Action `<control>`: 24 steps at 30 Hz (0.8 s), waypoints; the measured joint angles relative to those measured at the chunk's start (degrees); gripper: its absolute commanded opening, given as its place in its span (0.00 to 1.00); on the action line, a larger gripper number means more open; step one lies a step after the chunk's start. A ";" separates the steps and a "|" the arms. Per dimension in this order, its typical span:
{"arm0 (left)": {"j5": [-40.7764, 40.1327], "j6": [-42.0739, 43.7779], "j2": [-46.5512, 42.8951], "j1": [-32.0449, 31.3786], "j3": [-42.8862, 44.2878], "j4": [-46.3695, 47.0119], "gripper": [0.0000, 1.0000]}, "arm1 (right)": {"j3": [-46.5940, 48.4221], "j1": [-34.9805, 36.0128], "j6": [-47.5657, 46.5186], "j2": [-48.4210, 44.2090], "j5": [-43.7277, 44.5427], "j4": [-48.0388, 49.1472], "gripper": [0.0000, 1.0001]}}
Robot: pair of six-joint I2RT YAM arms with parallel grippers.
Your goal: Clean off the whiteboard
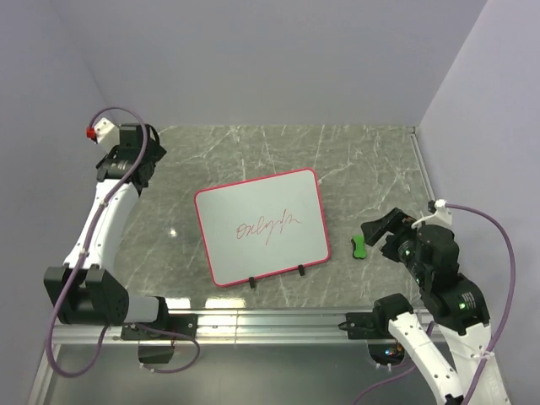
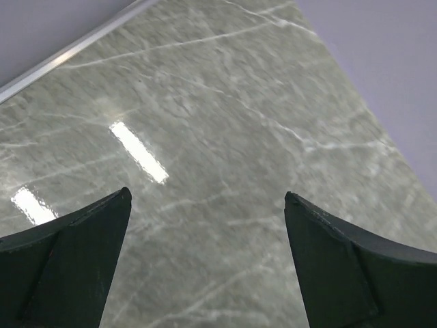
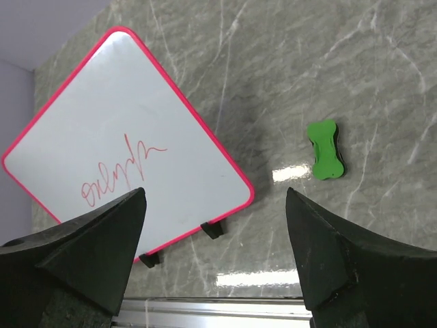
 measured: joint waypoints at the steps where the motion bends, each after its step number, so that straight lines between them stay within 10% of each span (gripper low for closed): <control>1: 1.03 0.02 -0.98 -0.09 0.61 -1.18 1.00 | 0.13 0.00 -0.04 0.68 0.09 -0.20 0.89; 8: 9.84 2.38 -4.66 0.07 10.27 -6.60 0.99 | 4.92 0.00 -1.42 3.58 -1.38 -1.18 0.88; 24: 44.19 5.03 -12.87 4.79 -9.84 -4.52 0.96 | 9.49 -0.02 -0.59 21.75 -5.64 -9.22 0.82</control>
